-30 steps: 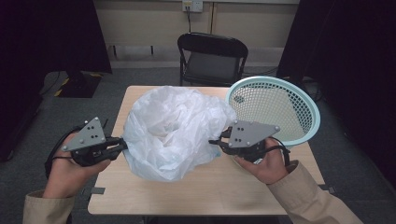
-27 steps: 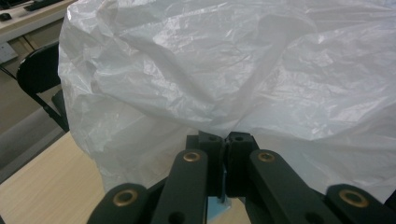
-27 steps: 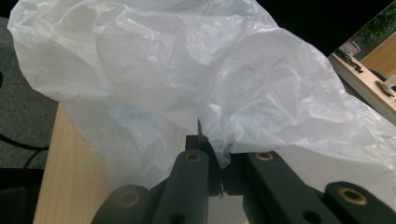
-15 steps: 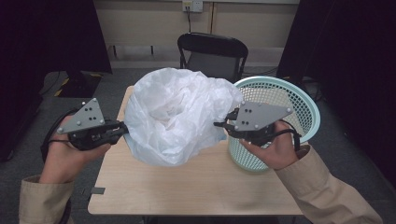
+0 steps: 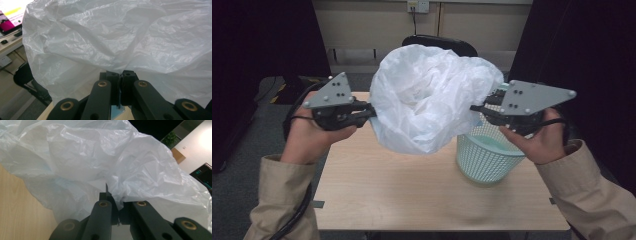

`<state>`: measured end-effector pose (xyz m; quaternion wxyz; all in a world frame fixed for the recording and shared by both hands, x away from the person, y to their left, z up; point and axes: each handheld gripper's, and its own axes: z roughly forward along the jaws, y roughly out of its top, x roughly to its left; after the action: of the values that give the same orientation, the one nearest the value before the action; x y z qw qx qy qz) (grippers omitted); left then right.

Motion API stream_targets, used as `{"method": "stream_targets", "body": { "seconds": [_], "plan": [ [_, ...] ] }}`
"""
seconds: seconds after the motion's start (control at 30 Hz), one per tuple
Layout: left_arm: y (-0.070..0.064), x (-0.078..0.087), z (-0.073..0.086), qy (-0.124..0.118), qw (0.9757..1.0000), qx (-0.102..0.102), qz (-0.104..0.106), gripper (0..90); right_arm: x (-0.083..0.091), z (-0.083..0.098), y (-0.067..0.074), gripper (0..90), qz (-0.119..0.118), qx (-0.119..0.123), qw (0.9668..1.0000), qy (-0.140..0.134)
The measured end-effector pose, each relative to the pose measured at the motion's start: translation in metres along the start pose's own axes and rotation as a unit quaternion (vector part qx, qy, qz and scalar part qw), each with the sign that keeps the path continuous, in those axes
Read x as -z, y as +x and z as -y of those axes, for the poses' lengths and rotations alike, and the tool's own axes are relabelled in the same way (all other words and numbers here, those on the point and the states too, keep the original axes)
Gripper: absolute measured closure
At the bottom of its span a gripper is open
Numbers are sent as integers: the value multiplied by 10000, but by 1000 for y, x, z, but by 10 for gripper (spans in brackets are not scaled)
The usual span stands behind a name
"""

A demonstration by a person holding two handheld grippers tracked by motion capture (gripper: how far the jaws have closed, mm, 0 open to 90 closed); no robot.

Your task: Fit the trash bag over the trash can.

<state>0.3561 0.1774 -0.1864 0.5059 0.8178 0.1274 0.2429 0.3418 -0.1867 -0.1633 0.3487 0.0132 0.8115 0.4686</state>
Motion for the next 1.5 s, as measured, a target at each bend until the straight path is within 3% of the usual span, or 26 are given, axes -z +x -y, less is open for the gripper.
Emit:
{"method": "stream_targets", "body": {
  "seconds": [0.2,0.33,0.4,0.53,0.63,0.77,0.93,1.1,1.33,1.4,1.5],
  "plan": [
    [2,-46,-23,-54,9993,-129,349,882,32,17,-20,889,342,-104,9992,151],
    [-3,-80,-31,-24,9983,-218,535,882,54,35,-27,889,544,-211,9979,267],
    [-10,-99,-32,14,9971,-223,722,882,66,48,-29,889,602,-281,9973,328],
    [-31,-141,-31,56,9934,-198,1124,882,94,82,-28,888,715,-697,9940,450],
    [-45,-159,-26,124,9916,-192,1272,882,111,102,-24,888,656,-1077,9908,496],
    [-51,-167,-15,149,9923,-56,1232,880,122,123,-19,887,518,-1494,9850,694],
    [-53,-165,-1,120,9933,162,1141,880,132,141,-13,887,587,-1827,9781,802],
    [-58,-167,12,98,9926,370,1153,878,135,159,-10,887,539,-2094,9721,912],
    [-63,-168,23,216,9920,448,1161,874,134,177,-2,882,443,-2340,9664,966],
    [-62,-166,26,114,9926,527,1090,855,134,180,-1,876,458,-2383,9653,966],
    [-58,-159,26,-74,9932,652,966,759,137,180,0,875,518,-2419,9651,856]
  ]
}}
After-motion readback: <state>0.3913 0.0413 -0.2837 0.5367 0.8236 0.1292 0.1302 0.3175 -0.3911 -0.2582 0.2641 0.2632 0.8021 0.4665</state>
